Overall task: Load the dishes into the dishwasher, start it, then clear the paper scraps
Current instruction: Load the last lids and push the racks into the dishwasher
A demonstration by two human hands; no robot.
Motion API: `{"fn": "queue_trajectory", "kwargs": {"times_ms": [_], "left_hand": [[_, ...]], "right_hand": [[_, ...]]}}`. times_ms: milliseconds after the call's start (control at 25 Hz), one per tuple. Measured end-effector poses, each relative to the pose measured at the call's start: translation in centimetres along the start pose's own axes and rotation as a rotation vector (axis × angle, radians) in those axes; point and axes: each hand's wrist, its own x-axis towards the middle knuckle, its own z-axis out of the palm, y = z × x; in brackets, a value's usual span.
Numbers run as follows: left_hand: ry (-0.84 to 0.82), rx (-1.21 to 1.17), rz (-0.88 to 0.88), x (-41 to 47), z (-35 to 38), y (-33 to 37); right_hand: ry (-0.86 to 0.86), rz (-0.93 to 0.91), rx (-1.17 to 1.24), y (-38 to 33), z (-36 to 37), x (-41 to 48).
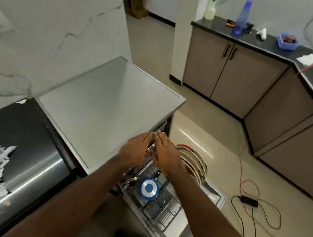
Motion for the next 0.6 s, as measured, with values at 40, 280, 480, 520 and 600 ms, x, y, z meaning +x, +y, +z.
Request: {"fn": "queue_trajectory", "kwargs": {"times_ms": [40,280,480,520,600], "left_hand": [[0.019,0.006,-0.017,-0.8,-1.1,-1.0],[0.107,0.099,-0.237,-7.8,-6.1,-7.7],[0.159,0.09,-0.393,-16.5,-9.6,-13.3],[0.172,0.078,-0.424,-18.5,-10.2,-14.6],[0.19,0.052,-0.47,-21.9,-11.4,-16.6]], "right_hand": [[-0.004,-0.035,0.005,-1.3,-0.1,0.7],[-0.07,-0.25,-0.037,-10.6,-0.2,4.6],[-0.106,-0.364,-0.024,-20.1,1.2,6.4],[-0.118,-0.389,-0.026,-22.3,1.6,6.5],[-0.141,-0.429,-0.013,-26.5,2.4,6.5]]}}
